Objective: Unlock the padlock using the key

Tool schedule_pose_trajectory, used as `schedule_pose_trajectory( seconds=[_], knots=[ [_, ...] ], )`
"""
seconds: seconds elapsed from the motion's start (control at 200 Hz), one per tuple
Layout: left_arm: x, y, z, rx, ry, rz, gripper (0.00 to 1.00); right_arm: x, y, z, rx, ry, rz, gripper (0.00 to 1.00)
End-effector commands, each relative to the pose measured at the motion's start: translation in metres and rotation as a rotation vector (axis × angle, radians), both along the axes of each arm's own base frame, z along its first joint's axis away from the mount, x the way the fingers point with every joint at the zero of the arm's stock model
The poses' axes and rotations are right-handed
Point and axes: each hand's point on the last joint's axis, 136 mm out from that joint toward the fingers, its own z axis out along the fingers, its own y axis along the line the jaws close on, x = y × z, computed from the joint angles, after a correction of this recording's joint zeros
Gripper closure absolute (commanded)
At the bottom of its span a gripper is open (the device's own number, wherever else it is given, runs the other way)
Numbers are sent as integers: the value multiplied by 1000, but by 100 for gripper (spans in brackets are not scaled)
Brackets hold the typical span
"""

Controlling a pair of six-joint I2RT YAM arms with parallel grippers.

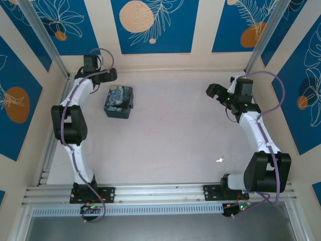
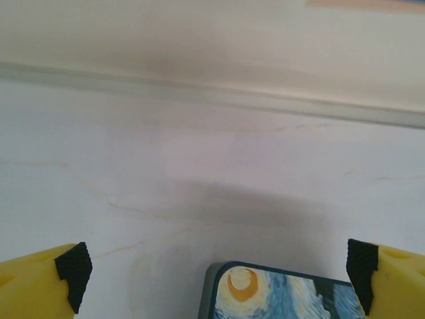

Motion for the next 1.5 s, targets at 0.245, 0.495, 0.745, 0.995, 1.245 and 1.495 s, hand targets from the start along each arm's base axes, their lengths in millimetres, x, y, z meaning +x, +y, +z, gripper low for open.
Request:
schedule_pose_trajectory(
  seconds=[0.245,0.495,0.745,0.995,1.245,1.495],
  knots=[
    [-12,-48,-75,-275,277,-95,0,-62,83,-21,103,169,198,4],
    [-35,-132,-62,-362,278,-271,0,-86,100,-51,121,247,196,5],
    [-86,-235,-58,-435,308,-428,0,-102,101,-76,106,304,166,5],
    [-122,-286,-17,-492,233,-447,0,-109,102,-90,105,342,145,4],
    [-159,-218,16,-414,181,-258,0,-90,108,-91,83,349,155,4],
    [-234,-180,-10,-409,288,-163,0,-44,133,-88,112,367,207,6]
  ],
)
